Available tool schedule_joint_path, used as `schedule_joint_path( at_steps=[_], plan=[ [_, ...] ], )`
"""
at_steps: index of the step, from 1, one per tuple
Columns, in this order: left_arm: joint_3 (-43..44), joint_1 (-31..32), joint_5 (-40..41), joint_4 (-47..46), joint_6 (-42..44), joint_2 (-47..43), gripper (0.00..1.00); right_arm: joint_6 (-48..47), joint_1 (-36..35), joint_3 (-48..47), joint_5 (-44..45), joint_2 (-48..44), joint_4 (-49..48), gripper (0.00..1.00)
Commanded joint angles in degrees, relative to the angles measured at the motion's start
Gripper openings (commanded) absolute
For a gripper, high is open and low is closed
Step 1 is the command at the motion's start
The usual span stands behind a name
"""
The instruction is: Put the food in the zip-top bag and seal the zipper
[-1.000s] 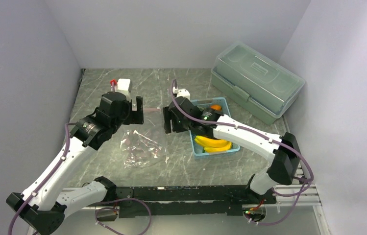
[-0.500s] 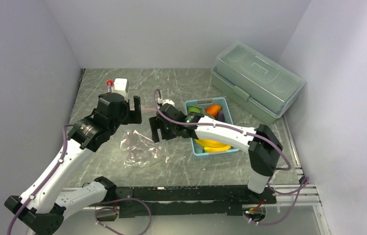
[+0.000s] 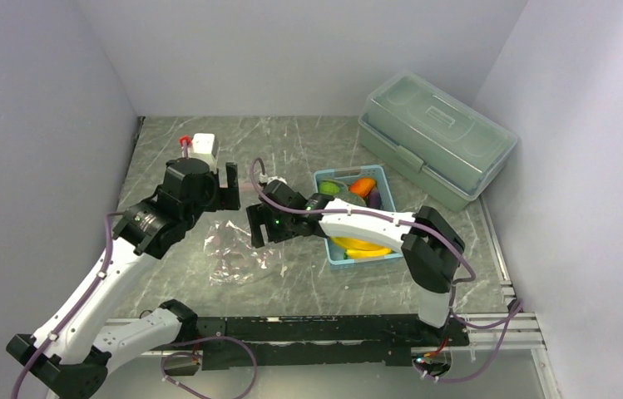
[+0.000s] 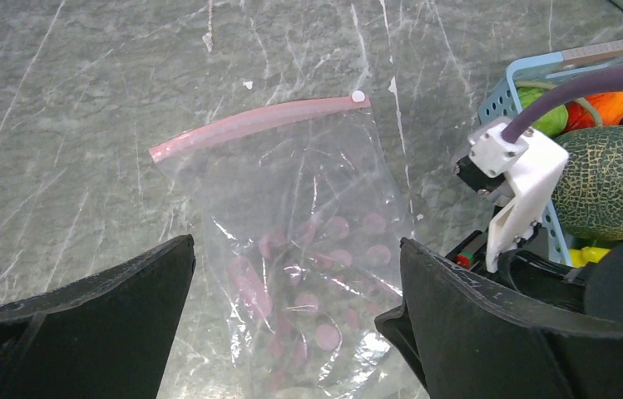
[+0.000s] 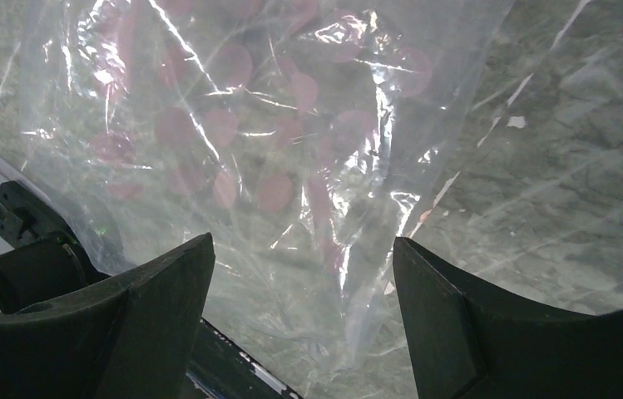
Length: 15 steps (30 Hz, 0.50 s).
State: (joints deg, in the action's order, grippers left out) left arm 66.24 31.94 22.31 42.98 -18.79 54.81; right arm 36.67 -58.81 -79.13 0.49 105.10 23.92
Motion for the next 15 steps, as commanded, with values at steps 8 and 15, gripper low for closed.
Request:
schedule_joint_path(
  at_steps=[8,15],
  plan=[
    [1.82,-0.12,-0.77,-0.79,-0.56,-0.90,0.99,0.76,-0.52,-1.64,-2.86,2.24,-4.14,0.68],
    [1.67,-0.10,-0.87,-0.88,-0.56,-1.02,0.99,0.29,-0.52,-1.91,-2.78,3.12,-3.92,0.27]
  ],
)
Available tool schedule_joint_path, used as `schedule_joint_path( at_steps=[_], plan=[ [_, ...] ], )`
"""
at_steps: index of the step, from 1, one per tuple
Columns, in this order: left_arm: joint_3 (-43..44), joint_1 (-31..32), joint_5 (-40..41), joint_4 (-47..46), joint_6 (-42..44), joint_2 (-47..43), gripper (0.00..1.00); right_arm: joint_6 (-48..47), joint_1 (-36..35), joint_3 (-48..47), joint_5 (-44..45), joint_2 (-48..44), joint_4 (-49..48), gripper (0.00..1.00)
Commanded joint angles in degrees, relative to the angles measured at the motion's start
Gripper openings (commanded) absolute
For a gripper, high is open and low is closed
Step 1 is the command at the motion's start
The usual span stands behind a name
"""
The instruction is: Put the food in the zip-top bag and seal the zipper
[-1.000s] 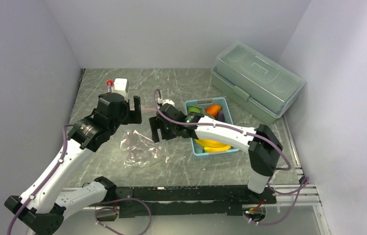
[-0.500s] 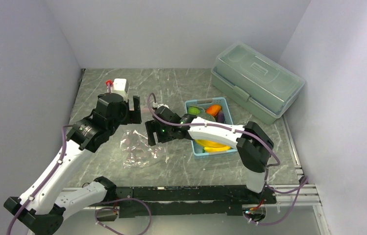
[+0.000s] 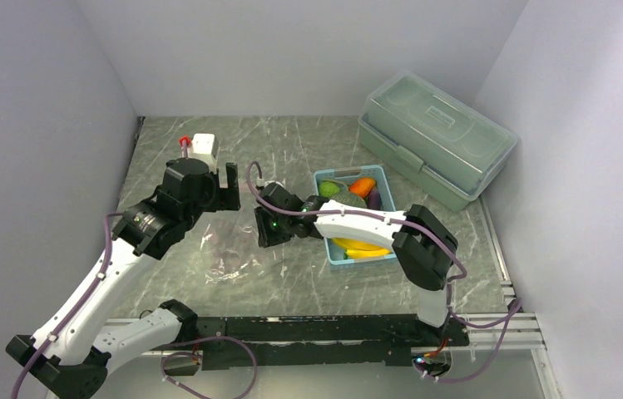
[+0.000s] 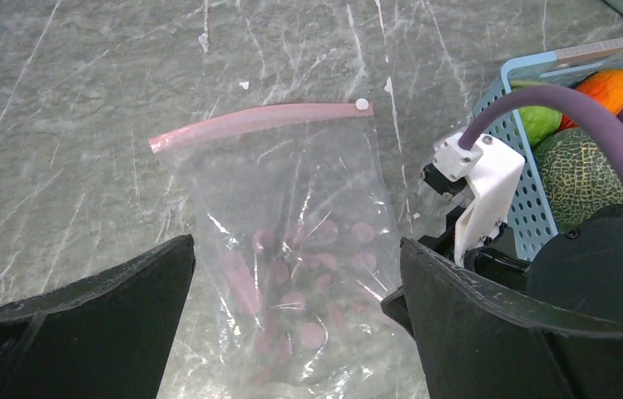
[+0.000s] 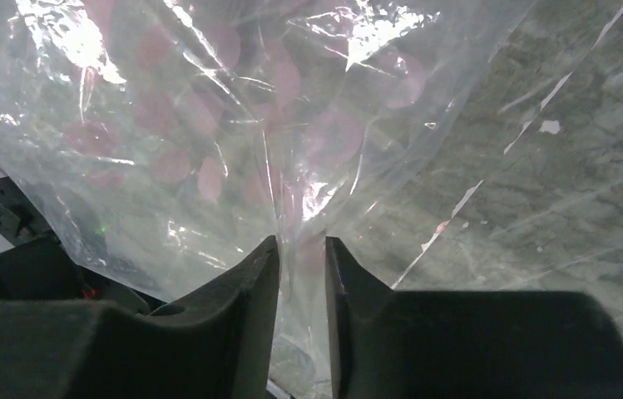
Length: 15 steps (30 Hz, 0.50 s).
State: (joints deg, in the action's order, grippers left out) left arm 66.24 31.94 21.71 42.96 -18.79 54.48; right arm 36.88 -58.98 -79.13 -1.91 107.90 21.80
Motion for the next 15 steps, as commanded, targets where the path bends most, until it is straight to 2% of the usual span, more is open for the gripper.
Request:
schedule_joint_path(
  at_steps=[1,3,4,15],
  plan=[
    [1.65,-0.10,-0.27,-0.86,-0.55,-0.69,0.99,-0.01,-0.32,-1.76,-0.37,0.18,-1.89,0.20],
    [1.65,-0.08,-0.33,-0.86,-0.62,-0.62,0.99,-0.43,-0.42,-1.49,-0.14,-0.15,-2.17,0.03],
    [1.69,-0.12,-0.27,-0.86,-0.64,-0.60,0.99,-0.55,-0.43,-1.35,0.07,-0.29,-2.24,0.00],
    [1.83,-0.13,0.05,-0.38,-1.10,-0.19,0.99,-4.85,-0.65,2.46,0.68,-6.50,-6.44,0.00]
  ],
)
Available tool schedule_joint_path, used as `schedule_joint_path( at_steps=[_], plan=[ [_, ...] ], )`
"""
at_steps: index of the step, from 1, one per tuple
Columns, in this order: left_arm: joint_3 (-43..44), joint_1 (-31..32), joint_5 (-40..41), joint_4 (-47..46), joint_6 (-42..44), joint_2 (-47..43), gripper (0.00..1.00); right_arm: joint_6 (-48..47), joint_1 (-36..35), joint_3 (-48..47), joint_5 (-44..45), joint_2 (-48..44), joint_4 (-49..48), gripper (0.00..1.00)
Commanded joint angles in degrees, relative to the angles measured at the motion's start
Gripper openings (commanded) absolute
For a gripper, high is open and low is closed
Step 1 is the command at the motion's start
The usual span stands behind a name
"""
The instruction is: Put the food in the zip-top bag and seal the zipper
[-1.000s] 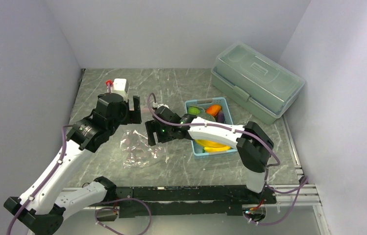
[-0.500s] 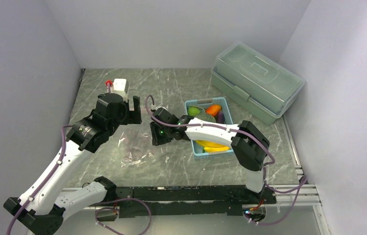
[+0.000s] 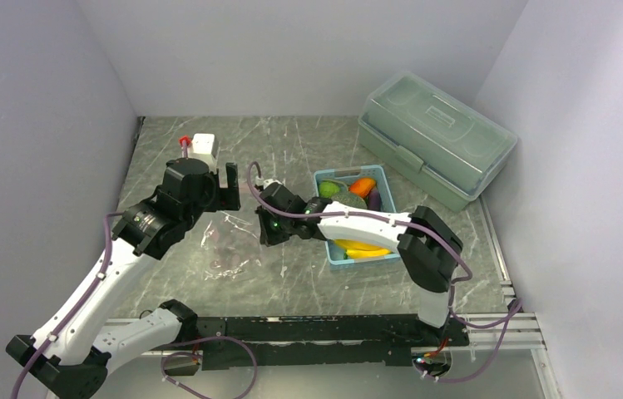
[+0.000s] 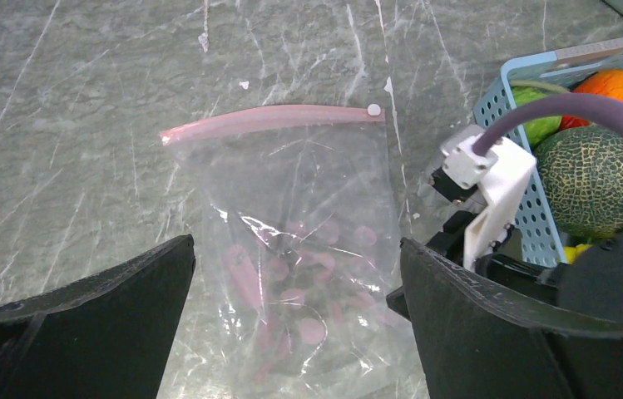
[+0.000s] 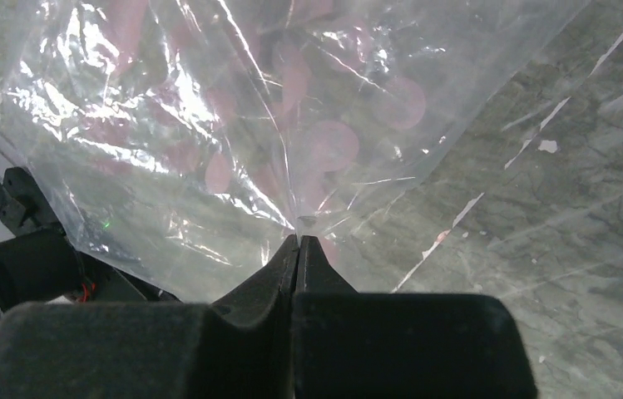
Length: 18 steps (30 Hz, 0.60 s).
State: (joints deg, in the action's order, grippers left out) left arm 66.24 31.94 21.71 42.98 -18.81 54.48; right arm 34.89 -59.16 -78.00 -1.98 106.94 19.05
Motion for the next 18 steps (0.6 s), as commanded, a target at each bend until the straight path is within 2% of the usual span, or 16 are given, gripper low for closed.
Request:
schedule_joint_path(
  at_steps=[1,10,18],
  plan=[
    [1.96,-0.12,0.28,-0.22,-1.18,-0.02,0.99,-3.50,-0.52,1.81,0.90,-6.30,-3.90,0.00],
    [2.28,-0.71,1.29,0.27,-2.06,0.94,0.99,-10.02,-0.70,6.76,2.55,-13.64,-5.12,0.00],
    [2.35,-3.45,-2.21,-0.25,-4.02,2.15,0.99,-16.20,-1.20,8.47,3.15,-19.62,-3.37,0.00]
  ],
)
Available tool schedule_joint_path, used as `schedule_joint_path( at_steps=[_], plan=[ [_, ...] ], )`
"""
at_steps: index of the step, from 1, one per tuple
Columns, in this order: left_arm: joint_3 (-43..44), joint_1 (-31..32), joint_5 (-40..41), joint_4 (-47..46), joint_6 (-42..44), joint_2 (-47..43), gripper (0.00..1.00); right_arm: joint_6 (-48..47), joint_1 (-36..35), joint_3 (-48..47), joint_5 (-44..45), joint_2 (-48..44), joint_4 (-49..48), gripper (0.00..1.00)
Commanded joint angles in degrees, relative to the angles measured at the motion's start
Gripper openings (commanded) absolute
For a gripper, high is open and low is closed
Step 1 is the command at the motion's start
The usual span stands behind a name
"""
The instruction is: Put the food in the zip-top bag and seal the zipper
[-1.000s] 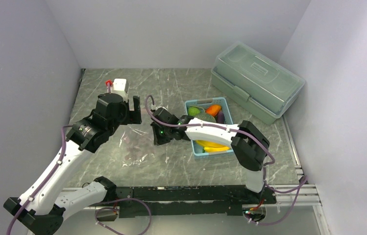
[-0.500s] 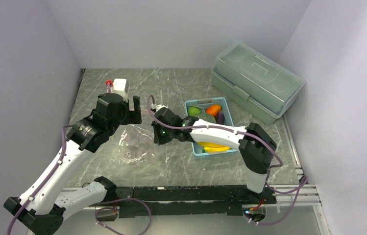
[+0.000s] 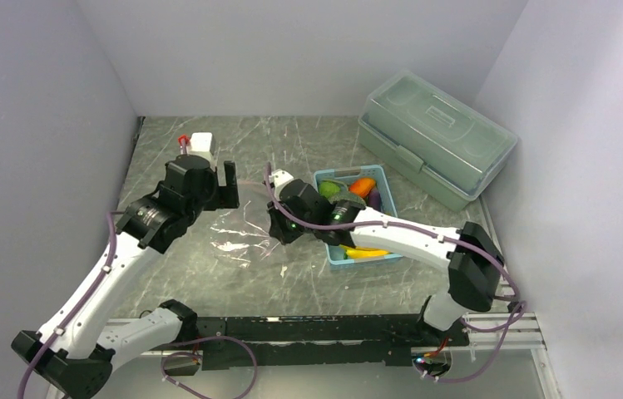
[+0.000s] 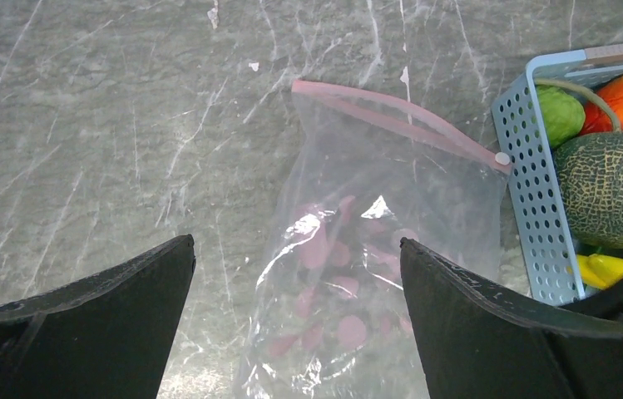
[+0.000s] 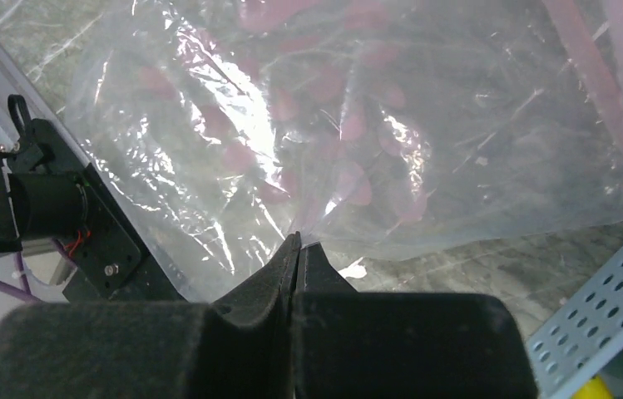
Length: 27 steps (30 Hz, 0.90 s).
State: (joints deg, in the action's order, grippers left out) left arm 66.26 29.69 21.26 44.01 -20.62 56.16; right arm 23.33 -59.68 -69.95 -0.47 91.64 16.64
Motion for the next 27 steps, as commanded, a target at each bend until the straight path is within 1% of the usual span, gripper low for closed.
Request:
schedule_joint_path(
  at_steps=[1,8,16,22,27],
  plan=[
    [2.50,-1.53,-2.21,-1.29,-2.49,0.64,0.99,-5.75,-0.77,0.51,1.85,-5.15,-0.53,0.00],
    [4.97,-3.14,-4.42,-0.93,-4.28,1.94,0.99,-12.77,-1.38,2.34,-0.32,-11.48,1.66,0.00],
    [8.50,-4.19,-10.19,-0.23,-7.00,4.14,0.99,-21.83,-2.66,7.23,-3.11,-21.15,0.72,0.00],
    [12.48,-4.87,-14.30,1.52,-7.50,6.71,0.99,-30.03,-3.46,9.54,-6.61,-26.97,3.88,0.00],
    [12.49,-6.03,-17.59,1.23,-7.59,7.68,0.99,-37.36,-4.03,11.82,-10.65,-31.57,6.26,0.00]
  ],
)
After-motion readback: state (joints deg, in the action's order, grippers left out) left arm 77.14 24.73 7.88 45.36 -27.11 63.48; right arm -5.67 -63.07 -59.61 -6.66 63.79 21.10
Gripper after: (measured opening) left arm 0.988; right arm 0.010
